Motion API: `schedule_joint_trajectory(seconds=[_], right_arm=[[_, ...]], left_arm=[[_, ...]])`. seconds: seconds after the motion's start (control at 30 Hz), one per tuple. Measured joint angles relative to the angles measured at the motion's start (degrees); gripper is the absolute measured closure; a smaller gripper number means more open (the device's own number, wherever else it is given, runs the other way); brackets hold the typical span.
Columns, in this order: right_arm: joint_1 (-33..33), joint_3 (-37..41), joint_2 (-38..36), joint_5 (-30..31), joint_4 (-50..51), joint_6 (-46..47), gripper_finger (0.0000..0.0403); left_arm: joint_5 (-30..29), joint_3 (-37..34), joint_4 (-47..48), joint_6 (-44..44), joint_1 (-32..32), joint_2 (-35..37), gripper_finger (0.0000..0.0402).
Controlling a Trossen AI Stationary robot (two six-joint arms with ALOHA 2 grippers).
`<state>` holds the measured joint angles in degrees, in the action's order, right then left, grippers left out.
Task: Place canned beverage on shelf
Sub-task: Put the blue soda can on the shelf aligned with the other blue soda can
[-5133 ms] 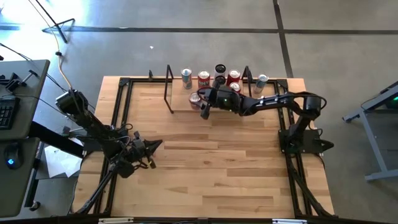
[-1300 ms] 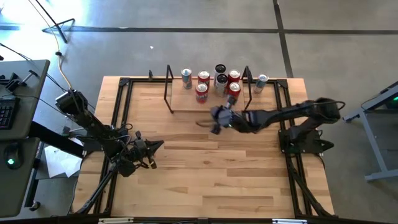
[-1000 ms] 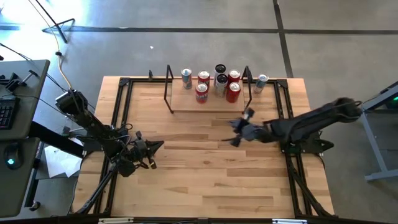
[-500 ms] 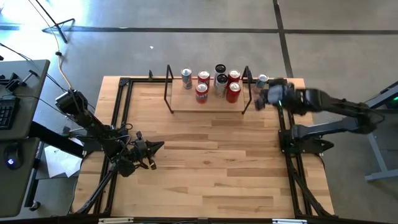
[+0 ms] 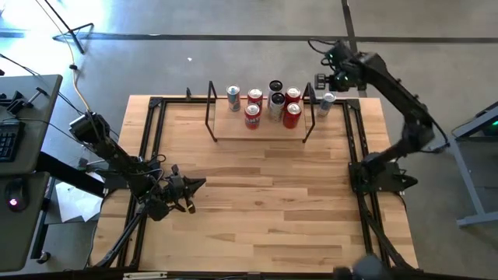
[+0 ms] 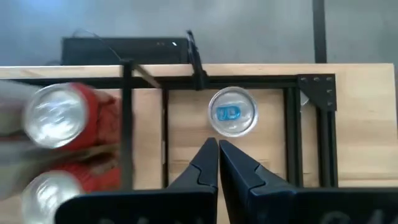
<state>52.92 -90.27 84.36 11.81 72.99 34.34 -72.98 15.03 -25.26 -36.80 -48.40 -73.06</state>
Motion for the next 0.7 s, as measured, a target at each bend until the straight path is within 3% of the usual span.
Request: schedule_joint_trajectory(seconds=[0.3,0.7], right_arm=[[6.56,-7.73,12.49,-5.06,1.92,-4.74,0.0384],[12.16,-8.87,19.53,-10.36,8.74,-7.68,0.0200]], left_arm=[[2.81,-0.02,-1.17,0.02,0.09,2.06,0.0401],[4.13,-0.02,-1.66,8.80,0.11,11.73,0.0401]])
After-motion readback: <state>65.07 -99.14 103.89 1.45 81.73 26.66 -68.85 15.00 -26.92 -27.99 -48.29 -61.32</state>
